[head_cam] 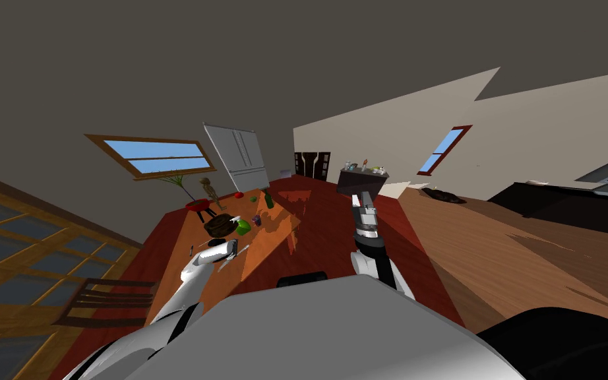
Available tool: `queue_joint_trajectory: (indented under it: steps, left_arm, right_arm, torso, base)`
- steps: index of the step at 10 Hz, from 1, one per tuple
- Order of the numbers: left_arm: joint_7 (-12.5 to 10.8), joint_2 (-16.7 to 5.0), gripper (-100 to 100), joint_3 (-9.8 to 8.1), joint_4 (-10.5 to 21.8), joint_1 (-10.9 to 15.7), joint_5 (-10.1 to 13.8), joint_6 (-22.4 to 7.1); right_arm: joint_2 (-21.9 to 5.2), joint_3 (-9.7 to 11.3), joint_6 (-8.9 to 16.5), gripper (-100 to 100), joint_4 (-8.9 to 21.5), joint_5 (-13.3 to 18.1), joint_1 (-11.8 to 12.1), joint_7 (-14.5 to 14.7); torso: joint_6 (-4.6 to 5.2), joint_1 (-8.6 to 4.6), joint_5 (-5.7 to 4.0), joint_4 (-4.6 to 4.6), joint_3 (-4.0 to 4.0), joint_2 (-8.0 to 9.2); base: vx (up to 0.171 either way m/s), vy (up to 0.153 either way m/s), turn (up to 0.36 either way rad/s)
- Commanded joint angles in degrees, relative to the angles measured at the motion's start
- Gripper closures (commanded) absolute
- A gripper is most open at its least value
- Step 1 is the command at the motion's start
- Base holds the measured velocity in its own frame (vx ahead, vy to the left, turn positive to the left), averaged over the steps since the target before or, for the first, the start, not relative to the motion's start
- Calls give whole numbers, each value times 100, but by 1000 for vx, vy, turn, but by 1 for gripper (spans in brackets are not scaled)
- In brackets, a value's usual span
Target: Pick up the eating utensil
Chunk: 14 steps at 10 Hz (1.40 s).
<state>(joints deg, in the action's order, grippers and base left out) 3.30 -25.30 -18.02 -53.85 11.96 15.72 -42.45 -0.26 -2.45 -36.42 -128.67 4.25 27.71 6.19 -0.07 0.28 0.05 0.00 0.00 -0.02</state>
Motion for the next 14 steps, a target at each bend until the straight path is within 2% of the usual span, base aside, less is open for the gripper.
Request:
queue_joint_trajectory:
  steps: [1,2,3,4,5,8,9,11,12,13,14]
  left_arm:
    - [26,6,-100,-26,163,35,4,-127]
    - [70,-20,-100,-81,367,128,31,-359]
    - [70,-20,-100,-81,381,128,31,-359]
    - [111,-48,-100,-132,562,213,57,-573]
    - [111,-48,-100,-132,579,213,57,-573]
    - [207,-145,-100,-256,1040,413,121,-1080]
    - [207,-145,-100,-256,1040,413,121,-1080]
    - [245,-201,-100,-309,1225,495,149,-1288]
    - [228,-189,-100,-291,1180,491,136,-1227]
    - [228,-191,0,-293,1187,495,136,-1252]
    - [199,-113,-100,-253,1292,462,106,-1071]
  right_arm:
    - [0,0,0,0,0,0,0,0]
    - [0,0,0,0,0,0,0,0]
    - [0,0,0,0,0,0,0,0]
    - [0,0,0,0,0,0,0,0]
    - [0,0,0,0,0,0,0,0]
    - [0,0,0,0,0,0,0,0]
    - [0,0,0,0,0,0,0,0]
    - [0,0,0,0,0,0,0,0]
    - [0,0,0,0,0,0,0,0]
    - [0,0,0,0,0,0,0,0]
    - [1,0,0,0,0,0,0,0]
  torso:
    - [0,0,0,0,0,0]
    - [-1,-4,0,0,1,2]
    - [0,-5,0,0,2,3]
    - [0,-8,-1,0,1,2]
    - [-1,-5,-1,0,1,3]
    - [0,-3,0,0,0,-1]
    - [0,-2,0,0,0,-1]
    - [-1,-9,-1,1,2,3]
    - [0,-10,-2,1,2,3]
    - [-1,-17,-3,1,2,4]
    - [0,-22,-4,1,2,4]
  base:
    - [5,48,-17]
    - [1,45,-19]
    - [5,38,-13]
    - [5,47,-23]
    - [3,41,-11]
    - [10,50,-28]
    - [7,40,-7]
    - [3,36,-14]
    - [2,15,-6]
    - [0,0,0]
    - [17,31,4]
